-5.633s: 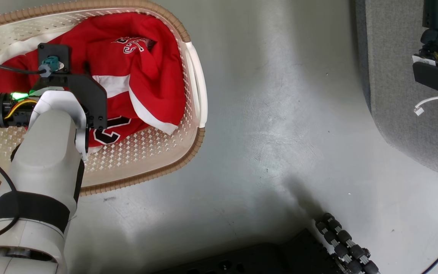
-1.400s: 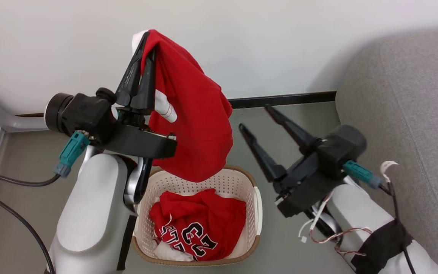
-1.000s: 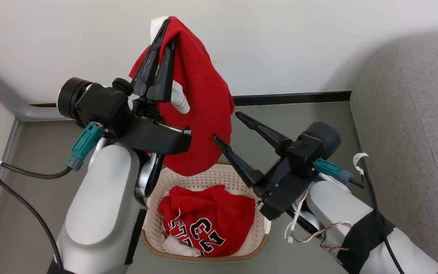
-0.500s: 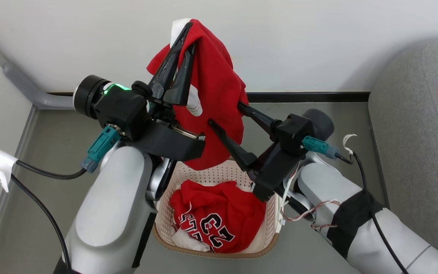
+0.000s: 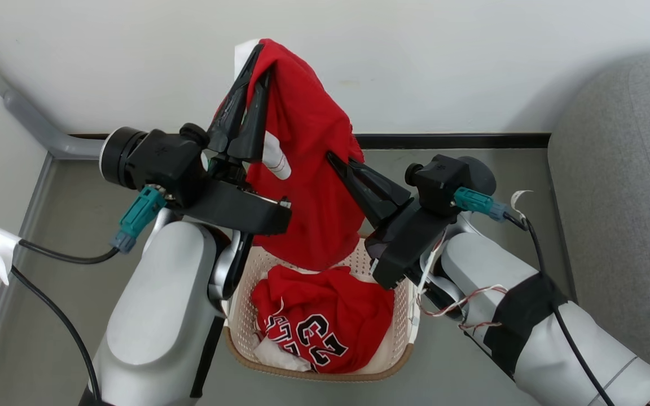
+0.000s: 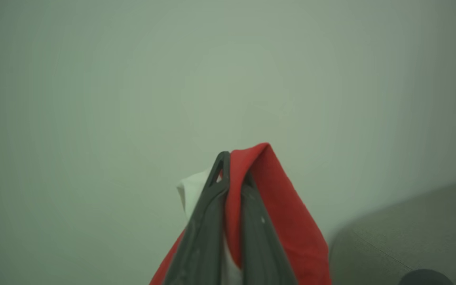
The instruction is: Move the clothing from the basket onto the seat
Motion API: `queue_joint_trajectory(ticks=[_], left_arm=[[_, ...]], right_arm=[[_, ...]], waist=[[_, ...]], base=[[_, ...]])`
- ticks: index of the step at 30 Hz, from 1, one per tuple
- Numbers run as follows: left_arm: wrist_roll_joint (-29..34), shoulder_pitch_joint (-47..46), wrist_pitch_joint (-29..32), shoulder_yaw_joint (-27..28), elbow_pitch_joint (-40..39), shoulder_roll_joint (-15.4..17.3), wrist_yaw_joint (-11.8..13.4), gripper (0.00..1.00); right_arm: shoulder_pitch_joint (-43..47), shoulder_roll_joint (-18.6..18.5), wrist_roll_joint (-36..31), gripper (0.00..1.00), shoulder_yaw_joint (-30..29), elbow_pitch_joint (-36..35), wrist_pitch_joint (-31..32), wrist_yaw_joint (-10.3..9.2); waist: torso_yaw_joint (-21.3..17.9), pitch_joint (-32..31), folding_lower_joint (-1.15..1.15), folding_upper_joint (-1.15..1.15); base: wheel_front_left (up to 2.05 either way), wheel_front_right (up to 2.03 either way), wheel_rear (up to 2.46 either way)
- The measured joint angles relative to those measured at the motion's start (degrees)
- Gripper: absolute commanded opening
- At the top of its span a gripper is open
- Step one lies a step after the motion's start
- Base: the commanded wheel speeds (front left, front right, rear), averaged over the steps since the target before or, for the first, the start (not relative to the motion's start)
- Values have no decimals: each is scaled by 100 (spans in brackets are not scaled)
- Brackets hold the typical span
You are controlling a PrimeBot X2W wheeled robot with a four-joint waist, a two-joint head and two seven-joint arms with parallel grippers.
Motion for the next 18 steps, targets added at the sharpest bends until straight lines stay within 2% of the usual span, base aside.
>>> queue_joint_trajectory(ticks=[1, 3, 8, 18], left_arm=[[0, 11, 0, 20, 32, 0, 1, 22], [0, 54, 0, 55, 73, -2, 7, 100], [-4, 83, 0, 162, 274, 8, 149, 100], [1, 99, -1, 253, 576, 56, 205, 100]], right_arm=[[-1, 0, 34, 0, 0, -9, 0, 0], [-1, 0, 96, 0, 0, -14, 0, 0], [-43, 0, 182, 0, -16, -80, 0, 0], [-70, 0, 257, 0, -164, -200, 0, 0]], waist=[[-20, -1, 0, 0], [-60, -4, 0, 0], [-150, -17, 0, 0], [-215, -36, 0, -1]], base=[[0, 0, 0], [0, 0, 0], [0, 0, 0], [0, 0, 0]])
